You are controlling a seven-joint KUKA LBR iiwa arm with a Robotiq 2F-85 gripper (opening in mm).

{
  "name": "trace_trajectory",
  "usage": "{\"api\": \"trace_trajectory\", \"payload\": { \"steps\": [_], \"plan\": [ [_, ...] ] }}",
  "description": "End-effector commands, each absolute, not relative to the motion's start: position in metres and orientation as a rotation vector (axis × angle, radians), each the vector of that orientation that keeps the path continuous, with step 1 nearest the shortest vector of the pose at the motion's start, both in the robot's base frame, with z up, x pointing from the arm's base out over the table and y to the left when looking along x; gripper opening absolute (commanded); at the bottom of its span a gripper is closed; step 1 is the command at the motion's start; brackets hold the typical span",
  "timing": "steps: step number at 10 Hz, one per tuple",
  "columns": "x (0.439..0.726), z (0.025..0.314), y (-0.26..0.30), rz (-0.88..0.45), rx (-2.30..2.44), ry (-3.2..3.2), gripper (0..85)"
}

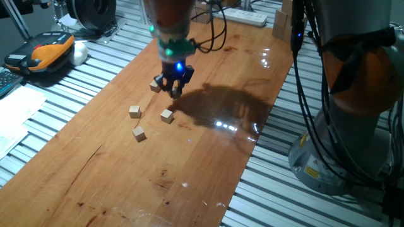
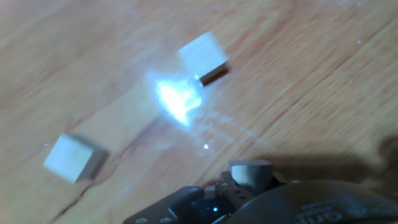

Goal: Stack the blocks in a vertical line of five

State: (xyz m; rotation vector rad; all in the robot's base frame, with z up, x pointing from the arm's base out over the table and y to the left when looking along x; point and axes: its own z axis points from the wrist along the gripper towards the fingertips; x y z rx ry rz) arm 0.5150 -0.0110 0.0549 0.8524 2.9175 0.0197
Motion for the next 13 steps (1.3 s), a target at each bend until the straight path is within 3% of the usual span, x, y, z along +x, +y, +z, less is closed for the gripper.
{"api": "trace_trajectory", "payload": {
  "steps": [1,4,11,13],
  "plan": [
    [0.514,0.058,-0.004,0.04,0.831,2.923,0.0],
    [0.513,0.081,0.008,0.066,0.781,2.946,0.0],
    [0.525,0.091,0.042,0.086,0.246,3.044,0.0],
    [0.524,0.091,0.053,0.033,0.09,3.073,0.0]
  ]
}}
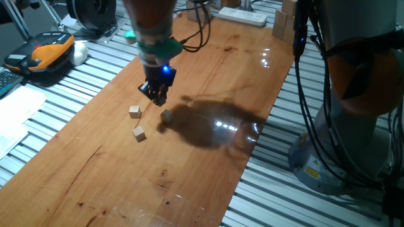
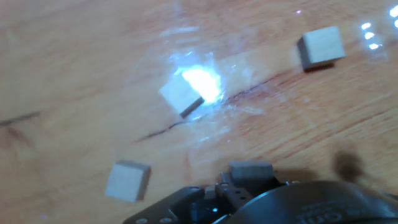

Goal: Stack the blocks in a vertical line of five

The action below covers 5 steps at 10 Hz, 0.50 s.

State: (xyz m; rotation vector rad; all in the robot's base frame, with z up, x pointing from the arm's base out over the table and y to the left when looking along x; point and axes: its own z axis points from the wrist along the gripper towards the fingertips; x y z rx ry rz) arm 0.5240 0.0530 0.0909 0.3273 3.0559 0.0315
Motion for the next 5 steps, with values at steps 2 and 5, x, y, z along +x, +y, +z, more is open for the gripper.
{"api": "trace_trajectory", "payload": {
  "steps": [2,5],
  "plan": [
    [0.5224,0.0875,0.0538,0.02,-0.025,3.083,0.0],
    [0.518,0.0807,0.0594,-0.011,-0.114,3.087,0.0]
  ]
}}
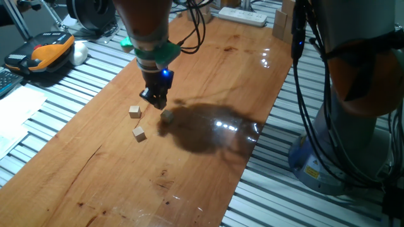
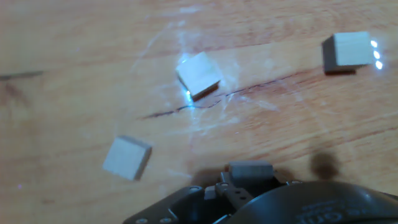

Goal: Stack the blocks in a vertical line of five

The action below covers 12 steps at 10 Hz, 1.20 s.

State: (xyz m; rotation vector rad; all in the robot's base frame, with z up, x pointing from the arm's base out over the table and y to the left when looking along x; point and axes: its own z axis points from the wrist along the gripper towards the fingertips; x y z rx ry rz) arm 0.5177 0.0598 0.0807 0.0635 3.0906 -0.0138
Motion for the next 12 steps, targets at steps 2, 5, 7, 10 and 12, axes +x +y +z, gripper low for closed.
{"api": "trace_trajectory", "payload": {
  "steps": [2,5,7,10,12],
  "plan": [
    [0.515,0.079,0.061,-0.016,-0.119,3.089,0.0],
    [0.509,0.074,0.057,0.028,0.008,3.091,0.0],
    [0.508,0.072,0.058,0.021,0.124,3.095,0.0],
    [0.506,0.072,0.06,0.011,0.189,3.096,0.0],
    [0.504,0.069,0.062,-0.006,0.18,3.093,0.0]
  ]
}}
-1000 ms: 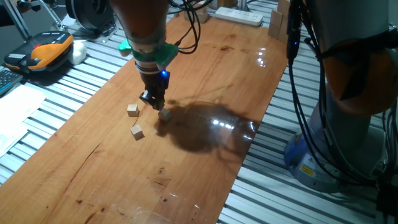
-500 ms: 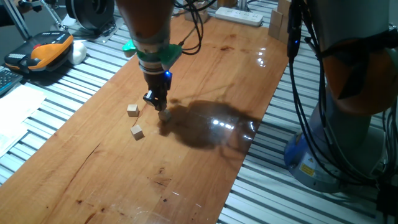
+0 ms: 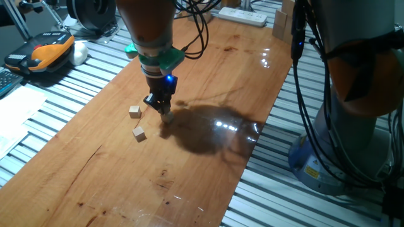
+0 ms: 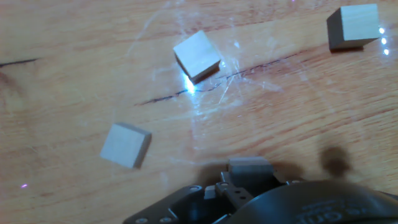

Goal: Stack the blocks in a vertical line of five

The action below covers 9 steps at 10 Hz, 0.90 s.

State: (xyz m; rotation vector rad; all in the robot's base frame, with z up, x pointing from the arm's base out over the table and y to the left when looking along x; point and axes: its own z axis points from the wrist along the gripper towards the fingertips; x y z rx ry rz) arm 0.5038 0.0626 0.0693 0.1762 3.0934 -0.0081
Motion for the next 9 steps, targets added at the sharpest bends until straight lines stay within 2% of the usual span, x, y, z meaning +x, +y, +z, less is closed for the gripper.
{"api": "trace_trajectory", "payload": {
  "steps": [1,9],
  "plan": [
    [0.5032,0.0691,0.0632,-0.011,0.173,3.092,0.0],
    [0.507,0.0716,0.0574,-0.02,0.151,3.094,0.0]
  ]
}}
